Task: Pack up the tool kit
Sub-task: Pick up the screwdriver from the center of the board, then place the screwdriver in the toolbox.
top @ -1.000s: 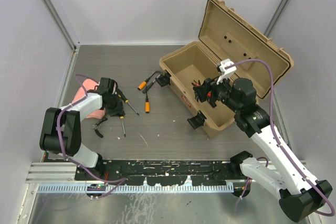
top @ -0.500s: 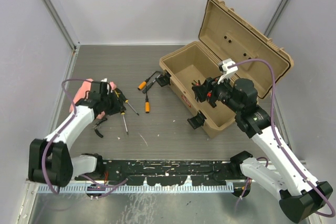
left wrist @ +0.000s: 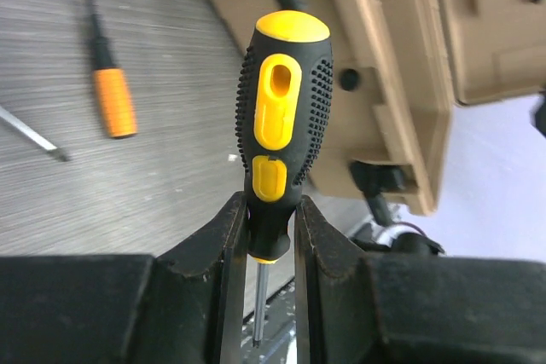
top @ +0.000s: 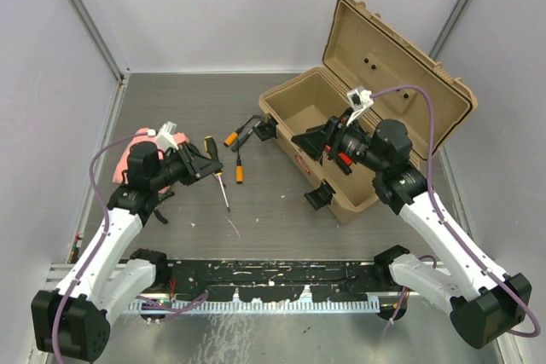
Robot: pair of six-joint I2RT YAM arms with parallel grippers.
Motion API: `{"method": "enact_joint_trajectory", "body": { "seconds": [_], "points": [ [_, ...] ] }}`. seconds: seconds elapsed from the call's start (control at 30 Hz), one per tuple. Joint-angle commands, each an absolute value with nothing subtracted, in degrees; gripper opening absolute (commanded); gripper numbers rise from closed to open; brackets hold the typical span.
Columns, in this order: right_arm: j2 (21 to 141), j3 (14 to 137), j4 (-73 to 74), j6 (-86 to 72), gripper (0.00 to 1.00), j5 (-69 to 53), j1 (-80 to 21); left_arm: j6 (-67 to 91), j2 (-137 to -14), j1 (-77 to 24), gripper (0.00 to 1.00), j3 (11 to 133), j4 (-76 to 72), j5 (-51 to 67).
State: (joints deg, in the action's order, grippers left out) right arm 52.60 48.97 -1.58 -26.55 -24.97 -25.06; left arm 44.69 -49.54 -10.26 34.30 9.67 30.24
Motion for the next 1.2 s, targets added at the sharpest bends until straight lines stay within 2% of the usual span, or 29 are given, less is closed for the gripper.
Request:
{"method": "enact_joint_trajectory", "body": {
  "seconds": [0.0,0.2,0.37,0.5,0.87,1.03,1.13,1.17],
  "points": [
    [55.2,49.4,-13.4,-35.3,0.70,-31.2,-26.6,49.9,-45.8,-13.6,0.00,33.8,-2.5,38.5],
    [58.2,50.7,-13.1,-33.2,0.69,-27.9,-33.3,54.9,-45.0,-23.1,0.00,30.1,-13.3,34.8],
    [62.2,52.4,-13.4,-31.5,0.70,-29.5,-39.8,53.6,-47.1,-28.4,0.00,32.6,-14.1,34.5],
    [65.3,53.6,-12.2,-33.1,0.70,-29.0,-41.5,53.8,-47.3,-29.8,0.00,33.4,-14.9,35.1],
    [69.6,52.2,-20.3,-38.7,0.70,-26.6,-44.5,55.8,-45.3,-30.8,0.00,31.5,-19.1,35.6],
    [71.9,52.5,-23.7,-41.0,0.63,-27.1,-45.7,56.0,-45.2,-31.0,0.00,31.6,-20.2,36.5],
    [72.3,52.5,-24.4,-41.3,0.50,-26.3,-45.7,56.0,-45.1,-31.1,0.00,31.5,-20.3,36.6],
    [72.1,52.4,-24.5,-41.4,0.40,-25.6,-45.7,56.0,-45.0,-31.1,0.00,31.4,-20.3,36.6]
  ]
}}
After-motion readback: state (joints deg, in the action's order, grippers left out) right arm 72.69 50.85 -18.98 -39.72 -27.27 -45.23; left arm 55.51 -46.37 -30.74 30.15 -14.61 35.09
